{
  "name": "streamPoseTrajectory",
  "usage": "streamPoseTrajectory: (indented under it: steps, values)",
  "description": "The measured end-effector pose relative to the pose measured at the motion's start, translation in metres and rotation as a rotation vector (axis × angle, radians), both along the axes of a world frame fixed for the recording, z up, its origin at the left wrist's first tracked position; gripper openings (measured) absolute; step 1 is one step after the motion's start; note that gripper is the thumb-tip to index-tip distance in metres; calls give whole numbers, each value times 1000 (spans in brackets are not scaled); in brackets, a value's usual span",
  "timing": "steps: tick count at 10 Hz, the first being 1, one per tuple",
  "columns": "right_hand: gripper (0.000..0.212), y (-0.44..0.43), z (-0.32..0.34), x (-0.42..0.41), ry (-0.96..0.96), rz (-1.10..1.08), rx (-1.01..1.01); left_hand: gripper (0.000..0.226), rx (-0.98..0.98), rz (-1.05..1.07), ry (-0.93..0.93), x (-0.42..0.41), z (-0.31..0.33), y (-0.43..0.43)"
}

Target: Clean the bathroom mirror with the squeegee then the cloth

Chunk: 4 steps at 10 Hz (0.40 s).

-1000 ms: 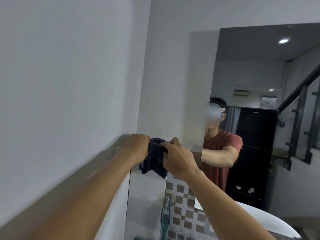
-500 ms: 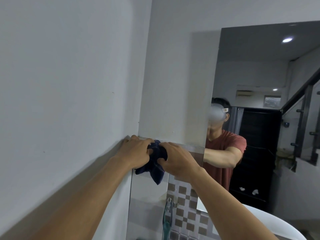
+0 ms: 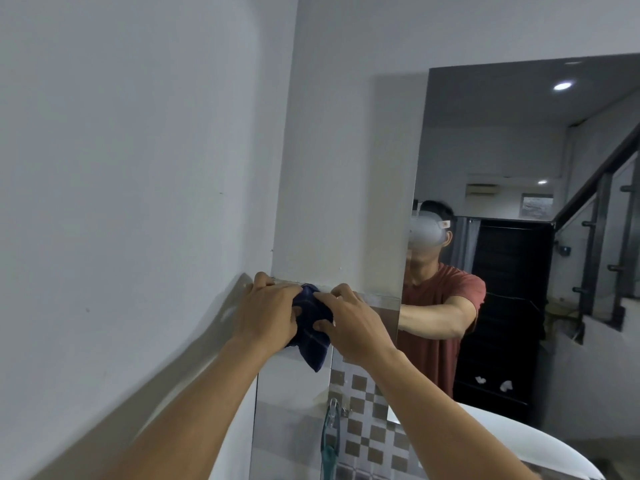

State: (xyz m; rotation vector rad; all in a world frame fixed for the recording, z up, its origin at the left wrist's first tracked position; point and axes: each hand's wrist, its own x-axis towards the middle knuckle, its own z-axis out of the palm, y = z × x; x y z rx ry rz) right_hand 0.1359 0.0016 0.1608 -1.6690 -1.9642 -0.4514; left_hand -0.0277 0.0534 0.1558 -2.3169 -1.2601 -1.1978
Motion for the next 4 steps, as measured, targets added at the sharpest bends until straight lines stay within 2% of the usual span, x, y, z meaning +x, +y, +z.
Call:
streamPoseTrajectory:
  steps: [3, 4]
  values:
    - [47, -28, 1, 0, 89, 3, 71, 32, 43, -78, -112, -3, -4, -13]
    - [47, -52, 9, 9, 160, 4, 83, 31, 54, -148, -279, -9, -16, -42]
